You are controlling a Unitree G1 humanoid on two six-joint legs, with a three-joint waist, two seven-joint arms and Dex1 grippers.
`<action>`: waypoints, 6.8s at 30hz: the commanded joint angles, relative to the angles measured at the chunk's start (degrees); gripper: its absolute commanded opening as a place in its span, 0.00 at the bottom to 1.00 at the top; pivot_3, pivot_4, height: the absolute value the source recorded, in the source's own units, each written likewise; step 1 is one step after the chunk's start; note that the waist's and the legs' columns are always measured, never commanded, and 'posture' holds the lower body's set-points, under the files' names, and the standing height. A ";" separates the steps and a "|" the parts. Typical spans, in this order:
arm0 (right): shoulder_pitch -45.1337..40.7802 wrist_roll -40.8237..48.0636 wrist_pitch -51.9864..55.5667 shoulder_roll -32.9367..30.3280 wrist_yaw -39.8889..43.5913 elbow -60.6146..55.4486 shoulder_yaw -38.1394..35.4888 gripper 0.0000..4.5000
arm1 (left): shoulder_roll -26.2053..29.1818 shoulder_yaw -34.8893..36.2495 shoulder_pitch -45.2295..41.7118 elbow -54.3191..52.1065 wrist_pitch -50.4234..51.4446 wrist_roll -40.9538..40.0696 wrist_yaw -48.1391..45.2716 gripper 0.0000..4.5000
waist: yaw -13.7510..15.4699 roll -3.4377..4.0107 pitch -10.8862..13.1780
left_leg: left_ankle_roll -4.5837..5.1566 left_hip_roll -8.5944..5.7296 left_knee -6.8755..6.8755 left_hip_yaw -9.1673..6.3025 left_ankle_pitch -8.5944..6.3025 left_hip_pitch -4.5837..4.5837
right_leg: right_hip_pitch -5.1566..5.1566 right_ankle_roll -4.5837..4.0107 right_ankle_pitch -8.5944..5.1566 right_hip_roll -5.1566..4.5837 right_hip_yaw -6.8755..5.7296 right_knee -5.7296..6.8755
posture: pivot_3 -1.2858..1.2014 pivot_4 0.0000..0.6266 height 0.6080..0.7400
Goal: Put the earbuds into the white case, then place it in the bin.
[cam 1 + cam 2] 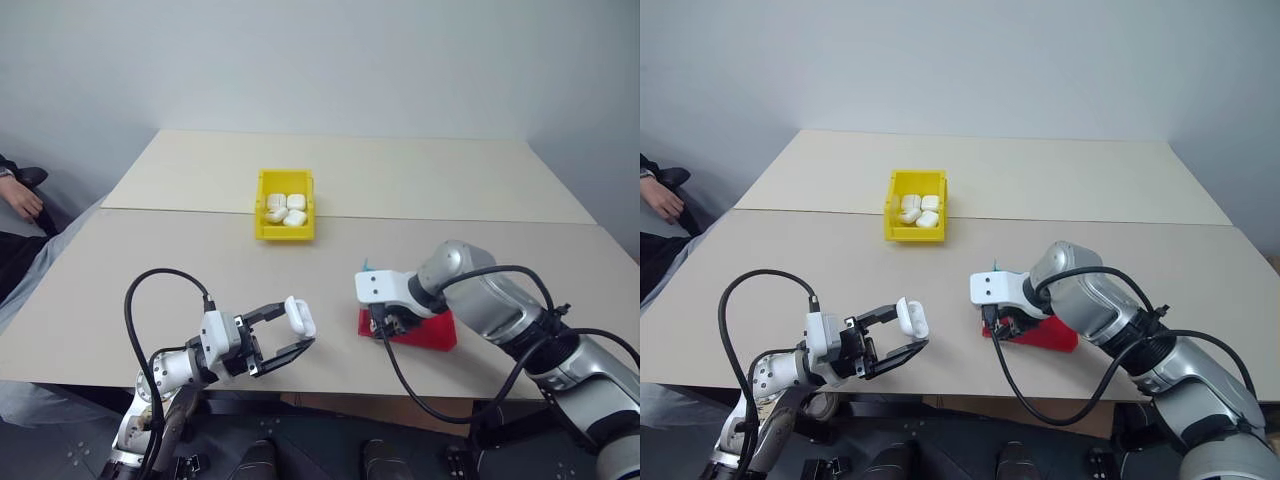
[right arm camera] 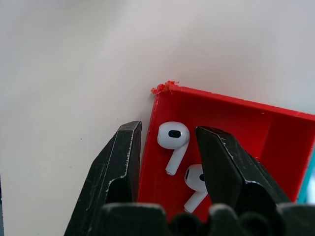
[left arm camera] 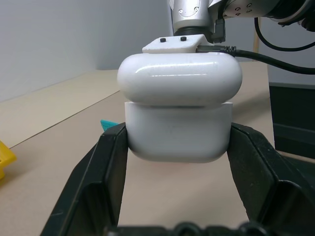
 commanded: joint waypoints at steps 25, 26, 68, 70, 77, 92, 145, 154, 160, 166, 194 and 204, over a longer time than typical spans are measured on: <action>-1.91 -0.41 1.73 0.70 0.05 0.16 -0.63 0.44 | 0.58 0.12 -0.14 -1.08 -0.61 1.16 0.43 0.61 | 0.03 0.00 0.00 | 0.00 0.01 0.03 -0.02 0.00 -0.13 | -0.18 -0.02 0.01 0.03 0.00 0.15 | 0.52 0.24 1.00; -1.86 -0.40 1.68 0.69 0.08 0.12 -0.63 0.39 | 0.61 0.15 -0.08 -1.03 -0.69 1.16 0.30 0.61 | 0.03 0.00 0.00 | 0.00 0.01 0.04 -0.01 0.00 -0.14 | -0.18 -0.02 0.01 0.03 0.00 0.15 | 0.52 0.24 1.00; 5.29 38.47 -1.68 7.32 -10.04 -18.91 -52.35 0.14 | -4.35 -0.13 -13.09 -7.71 10.85 -14.04 -0.39 0.61 | 0.24 -0.01 -0.01 | 0.04 0.02 0.10 -0.08 0.02 -0.15 | -0.10 0.00 0.01 0.12 -0.01 0.22 | 0.52 0.24 1.00; 7.33 43.77 -4.11 10.72 -11.39 -21.22 -54.67 0.14 | -4.65 -0.80 -14.95 -7.27 12.24 -15.52 -1.94 0.61 | 0.24 -0.01 -0.01 | 0.04 0.03 0.13 -0.12 0.03 -0.13 | -0.04 0.00 0.01 0.14 -0.01 0.22 | 0.52 0.24 1.00; 12.29 48.07 -13.52 15.81 -14.21 -24.83 -51.05 0.14 | -4.52 -1.13 -18.03 -6.95 14.83 -17.59 -5.81 0.61 | -0.03 -0.01 -0.01 | 0.05 0.02 0.17 -0.15 0.03 -0.08 | 0.05 -0.01 0.02 0.15 0.00 0.22 | 0.52 0.24 1.00; 16.31 43.72 -29.80 16.22 -12.39 -18.22 -42.20 0.14 | -5.73 -0.75 -17.40 -7.85 14.41 -16.05 -6.44 0.61 | -0.04 -0.01 -0.01 | 0.05 0.02 0.11 -0.17 0.03 -0.05 | 0.07 -0.01 0.01 0.15 0.00 0.16 | 0.52 0.24 1.00; -12.87 1.75 -32.73 -2.20 -2.67 30.80 -11.81 0.56 | -4.98 -1.71 -6.84 -0.02 -1.23 -0.04 -5.11 0.61 | -0.27 0.02 0.01 | 0.09 0.02 -0.29 -0.04 0.06 -0.26 | -0.32 -0.05 0.03 0.11 0.01 -0.11 | 0.52 0.24 1.00; -19.27 -6.36 -41.91 5.09 0.28 50.18 -7.70 0.56 | -3.73 -2.09 -3.36 -3.44 -1.39 0.96 -2.05 0.61 | 0.19 0.05 0.03 | 0.08 0.01 -0.26 -0.03 0.06 -0.26 | -0.26 -0.05 0.04 0.11 0.00 -0.09 | 0.52 0.24 1.00; -20.38 -8.81 -44.78 7.45 0.73 56.05 -8.07 0.56 | -3.23 -2.26 -2.58 -4.22 -1.21 0.97 -1.06 0.61 | -0.15 0.06 0.02 | 0.08 0.02 -0.31 -0.06 0.06 -0.17 | -0.28 -0.06 0.04 0.14 0.00 0.02 | 0.52 0.24 1.00; -20.92 -10.45 -46.15 9.56 -0.30 59.36 -8.76 0.56 | -3.20 -2.54 -3.06 -3.77 -1.18 1.06 -0.65 0.61 | -0.17 0.06 0.02 | 0.08 0.02 -0.31 -0.06 0.07 -0.16 | -0.28 -0.06 0.04 0.15 0.01 0.08 | 0.52 0.24 1.00; -21.63 -12.31 -48.78 12.38 -2.00 64.98 -9.73 0.56 | -1.91 -2.65 -2.60 -4.01 -1.12 1.78 0.41 0.61 | -0.27 0.07 0.02 | 0.05 0.02 -0.27 -0.10 0.10 0.05 | -0.31 -0.15 -0.02 0.16 0.00 0.68 | 0.52 0.24 1.00; -21.45 -12.72 -50.16 12.22 -2.87 65.35 -9.92 0.30 | -1.63 -2.60 -2.98 -3.65 -1.07 1.75 0.34 0.61 | -0.63 0.08 0.02 | 0.05 0.02 -0.27 -0.10 0.10 0.19 | -0.23 -0.18 -0.03 0.16 0.02 0.77 | 0.52 0.24 1.00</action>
